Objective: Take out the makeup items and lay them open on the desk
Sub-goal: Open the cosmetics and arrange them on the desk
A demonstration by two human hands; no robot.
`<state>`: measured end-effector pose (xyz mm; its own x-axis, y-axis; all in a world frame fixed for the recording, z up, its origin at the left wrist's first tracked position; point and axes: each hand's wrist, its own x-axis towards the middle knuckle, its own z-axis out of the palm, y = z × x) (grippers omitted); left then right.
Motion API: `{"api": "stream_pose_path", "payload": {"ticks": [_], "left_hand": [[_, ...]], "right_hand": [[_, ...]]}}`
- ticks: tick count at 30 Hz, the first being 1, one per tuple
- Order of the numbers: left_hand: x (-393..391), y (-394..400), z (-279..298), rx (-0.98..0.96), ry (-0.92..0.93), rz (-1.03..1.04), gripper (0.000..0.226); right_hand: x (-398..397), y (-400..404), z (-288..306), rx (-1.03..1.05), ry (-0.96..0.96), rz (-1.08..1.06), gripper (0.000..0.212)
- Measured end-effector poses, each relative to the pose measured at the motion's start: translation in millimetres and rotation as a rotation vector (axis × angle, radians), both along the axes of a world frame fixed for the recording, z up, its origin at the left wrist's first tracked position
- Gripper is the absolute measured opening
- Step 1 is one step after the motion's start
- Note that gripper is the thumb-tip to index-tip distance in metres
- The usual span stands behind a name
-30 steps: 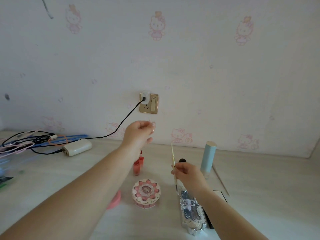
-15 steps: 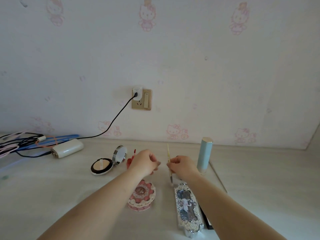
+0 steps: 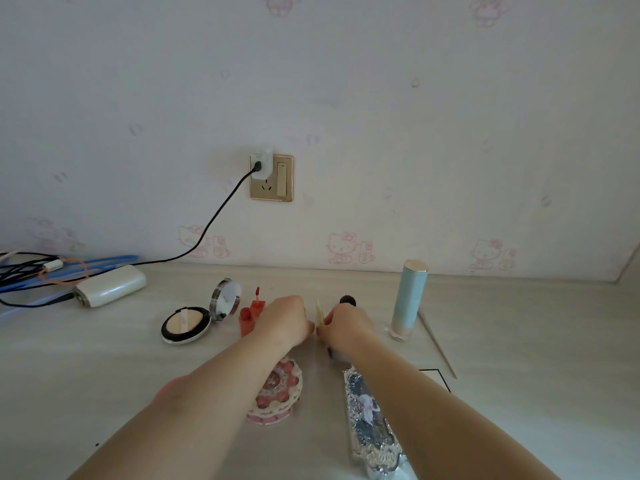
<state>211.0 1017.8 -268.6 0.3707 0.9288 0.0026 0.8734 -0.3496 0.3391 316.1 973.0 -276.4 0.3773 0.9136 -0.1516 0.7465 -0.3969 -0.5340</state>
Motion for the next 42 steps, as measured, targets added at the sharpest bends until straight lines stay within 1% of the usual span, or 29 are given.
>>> {"api": "stream_pose_path", "payload": {"ticks": [2, 7, 16, 19, 21, 23, 24, 26, 28, 30, 33, 37, 40, 42], "left_hand": [[0.9, 2.1, -1.3, -0.013, 0.035, -0.003, 0.024], [1.4, 3.3, -4.0, -0.015, 0.076, -0.006, 0.025], [2.6, 5.6, -8.2, 0.007, 0.097, 0.000, 0.026], [2.0, 5.0, -7.7, 0.000, 0.085, -0.001, 0.030], [0.5, 3.4, -5.6, -0.011, 0.062, 0.005, 0.031], [-2.1, 0.9, -3.9, -0.030, 0.030, 0.000, 0.030], [-3.8, -1.2, -2.8, -0.036, 0.012, -0.010, 0.028], [-7.0, -5.6, -1.2, -0.022, -0.035, -0.035, 0.021], [-9.0, -11.7, 0.8, 0.010, -0.086, -0.064, 0.014], [-6.0, -18.6, 3.5, 0.049, -0.141, -0.092, 0.012], [3.4, -27.8, 8.6, 0.085, -0.203, -0.118, 0.012], [21.5, -40.9, 14.7, 0.112, -0.240, -0.179, 0.016], [36.7, -49.1, 20.3, 0.112, -0.300, -0.219, 0.023], [48.2, -52.9, 23.8, 0.102, -0.361, -0.246, 0.036]], "right_hand": [[-1.1, 3.5, -4.0, -0.014, -0.029, 0.010, 0.024], [-1.6, 7.9, -7.7, -0.009, -0.075, 0.030, 0.007], [-2.6, 6.1, -9.0, 0.008, -0.126, 0.032, 0.010], [-3.7, 2.2, -6.2, 0.011, -0.102, 0.023, 0.017], [-4.4, -3.6, -1.9, 0.029, -0.080, 0.030, 0.023], [-5.0, -13.4, 3.0, 0.071, -0.051, 0.052, 0.036], [-4.7, -19.9, 5.6, 0.112, -0.033, 0.067, 0.041], [-0.9, -33.1, 9.9, 0.218, -0.017, 0.092, 0.045], [6.7, -46.9, 13.8, 0.309, -0.020, 0.094, 0.043], [19.1, -60.9, 17.1, 0.363, -0.018, 0.072, 0.040], [35.5, -78.5, 21.9, 0.416, 0.038, 0.017, 0.034], [58.3, -98.8, 26.4, 0.467, 0.036, -0.017, 0.031], [78.7, -111.7, 31.0, 0.510, 0.069, -0.082, 0.023], [90.4, -116.2, 36.0, 0.553, 0.082, -0.141, 0.022]]}}
